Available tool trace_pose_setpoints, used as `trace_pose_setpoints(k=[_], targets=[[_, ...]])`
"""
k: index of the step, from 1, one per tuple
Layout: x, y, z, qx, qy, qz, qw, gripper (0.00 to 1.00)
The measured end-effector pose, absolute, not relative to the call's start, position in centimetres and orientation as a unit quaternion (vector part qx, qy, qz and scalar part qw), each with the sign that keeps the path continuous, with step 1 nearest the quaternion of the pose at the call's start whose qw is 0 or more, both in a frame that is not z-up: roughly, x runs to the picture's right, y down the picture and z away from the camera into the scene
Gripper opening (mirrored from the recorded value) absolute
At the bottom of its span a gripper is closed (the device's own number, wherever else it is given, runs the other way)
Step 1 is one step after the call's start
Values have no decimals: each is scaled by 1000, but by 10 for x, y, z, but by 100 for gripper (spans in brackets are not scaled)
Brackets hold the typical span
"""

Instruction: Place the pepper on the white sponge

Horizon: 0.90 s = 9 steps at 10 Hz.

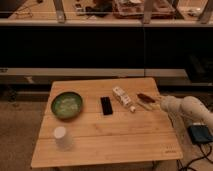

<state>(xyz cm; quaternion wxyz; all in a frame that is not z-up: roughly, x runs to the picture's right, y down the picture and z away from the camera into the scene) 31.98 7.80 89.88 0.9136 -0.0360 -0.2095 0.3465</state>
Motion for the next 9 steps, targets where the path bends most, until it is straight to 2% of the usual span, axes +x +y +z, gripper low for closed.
trace_pose_setpoints(k=[6,7,9], targets=[[314,86,903,-51,-213,348,911,11],[314,86,903,-52,-214,349,911,15],[313,83,903,-52,-217,349,910,34]])
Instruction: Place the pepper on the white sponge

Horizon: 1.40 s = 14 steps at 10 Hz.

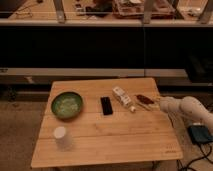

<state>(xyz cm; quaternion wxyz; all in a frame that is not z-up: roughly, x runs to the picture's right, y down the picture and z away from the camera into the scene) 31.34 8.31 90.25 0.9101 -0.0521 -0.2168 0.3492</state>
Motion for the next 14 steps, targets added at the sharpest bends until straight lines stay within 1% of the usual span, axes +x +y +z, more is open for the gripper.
trace_pose_setpoints(k=[1,2,3,4,5,10,14], targets=[[312,82,903,-53,-219,348,910,43],[311,81,902,-53,-221,346,910,55],[310,82,903,-55,-222,344,911,64],[309,81,903,-55,-222,342,911,74],[309,80,903,-56,-223,341,912,79],[309,73,894,-54,-224,335,914,80],[316,58,867,-42,-217,321,921,80]])
